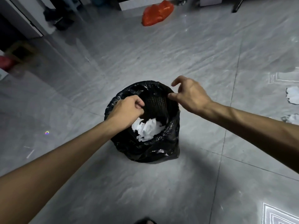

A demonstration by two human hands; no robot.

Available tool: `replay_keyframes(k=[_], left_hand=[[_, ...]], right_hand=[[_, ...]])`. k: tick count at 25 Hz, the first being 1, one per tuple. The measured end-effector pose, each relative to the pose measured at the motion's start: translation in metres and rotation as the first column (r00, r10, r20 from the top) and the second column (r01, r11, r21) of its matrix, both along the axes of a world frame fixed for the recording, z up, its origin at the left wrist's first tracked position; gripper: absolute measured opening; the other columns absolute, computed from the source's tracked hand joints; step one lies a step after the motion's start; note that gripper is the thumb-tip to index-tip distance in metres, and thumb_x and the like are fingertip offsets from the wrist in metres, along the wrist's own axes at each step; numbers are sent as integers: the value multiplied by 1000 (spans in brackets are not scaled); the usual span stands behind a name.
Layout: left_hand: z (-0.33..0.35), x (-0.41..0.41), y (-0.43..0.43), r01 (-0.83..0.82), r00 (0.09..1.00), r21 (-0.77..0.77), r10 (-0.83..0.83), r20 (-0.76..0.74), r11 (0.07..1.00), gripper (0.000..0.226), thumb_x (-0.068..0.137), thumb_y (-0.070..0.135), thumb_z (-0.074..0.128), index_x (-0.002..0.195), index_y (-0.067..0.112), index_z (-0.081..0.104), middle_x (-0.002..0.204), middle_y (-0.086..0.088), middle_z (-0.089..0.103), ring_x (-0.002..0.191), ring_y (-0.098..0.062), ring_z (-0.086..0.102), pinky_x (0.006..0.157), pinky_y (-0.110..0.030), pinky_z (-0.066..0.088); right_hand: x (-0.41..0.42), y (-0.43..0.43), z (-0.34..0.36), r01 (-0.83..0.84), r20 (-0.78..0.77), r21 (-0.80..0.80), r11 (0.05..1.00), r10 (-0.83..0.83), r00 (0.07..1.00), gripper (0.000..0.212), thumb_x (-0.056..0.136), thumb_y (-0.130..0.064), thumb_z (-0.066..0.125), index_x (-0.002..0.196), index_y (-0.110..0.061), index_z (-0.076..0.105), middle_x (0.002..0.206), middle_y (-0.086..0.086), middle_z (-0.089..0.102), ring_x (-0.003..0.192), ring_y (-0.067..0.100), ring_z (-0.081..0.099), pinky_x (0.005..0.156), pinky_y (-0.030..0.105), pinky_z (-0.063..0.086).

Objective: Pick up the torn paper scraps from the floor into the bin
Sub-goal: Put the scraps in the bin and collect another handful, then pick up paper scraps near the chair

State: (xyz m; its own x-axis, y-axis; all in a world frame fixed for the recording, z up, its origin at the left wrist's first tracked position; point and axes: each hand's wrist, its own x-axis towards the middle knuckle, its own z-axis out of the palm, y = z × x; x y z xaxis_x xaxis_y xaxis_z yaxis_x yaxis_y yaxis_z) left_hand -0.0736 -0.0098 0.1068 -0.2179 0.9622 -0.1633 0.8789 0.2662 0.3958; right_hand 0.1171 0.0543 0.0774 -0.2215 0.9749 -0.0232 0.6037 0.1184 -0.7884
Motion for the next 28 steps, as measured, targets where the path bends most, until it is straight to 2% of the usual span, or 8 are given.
replay_keyframes(k=[2,5,11,15,18,20,25,28], left_hand=[[1,15,-2,35,999,20,-35,-12,999,21,80,17,59,96,28,66,87,12,69,86,-12,64,81,-28,47],[-2,37,4,78,997,-1,-78,11,997,21,80,18,57,96,30,65,90,8,71,85,-18,69,84,-34,54],[-3,100,23,235,971,17,-235,29,972,23,77,29,57,101,32,57,94,5,72,84,-20,68,82,-41,55],[-6,163,30,383,923,6,-383,35,924,18,75,32,55,92,38,54,98,4,71,88,-21,66,86,-41,53],[-4,201,35,452,891,31,-453,34,891,19,72,32,53,90,36,56,92,4,70,87,-22,65,84,-41,53],[-1,232,36,519,852,70,-522,37,852,23,72,31,53,94,33,58,90,6,69,89,-24,64,84,-40,52],[-14,326,18,744,656,50,-742,139,667,22,76,26,55,96,28,61,92,7,68,88,-22,62,80,-37,52],[-54,378,0,851,524,-60,-840,140,521,26,76,29,57,101,28,60,99,4,69,96,-25,62,83,-38,51]], right_hand=[[4,-4,-7,-16,91,-132,991,28,995,47,80,-37,68,112,-4,59,98,11,64,90,27,62,73,33,48],[4,-17,-16,-61,-14,-334,941,60,998,33,82,-21,59,89,10,66,71,19,66,54,27,56,48,29,45],[93,-34,2,155,91,-193,969,-140,986,29,79,-14,52,55,0,60,51,18,63,40,22,52,44,26,40],[162,-55,-9,263,-13,-298,918,-279,960,23,83,-13,56,74,5,68,67,23,70,50,23,62,48,28,51],[192,-71,-14,147,-253,-457,877,-287,924,18,95,-14,53,99,-2,65,76,16,68,60,24,65,53,25,55],[221,-81,-10,155,-273,-442,883,-298,915,18,97,-18,51,104,-7,63,77,12,68,61,22,64,52,23,51],[323,-142,-23,345,88,-355,869,-336,938,11,86,-14,64,96,-11,68,78,3,70,57,12,62,52,23,44],[355,-209,-77,365,541,-321,874,-147,828,35,82,-39,69,110,-19,63,101,2,69,83,20,69,70,29,49]])
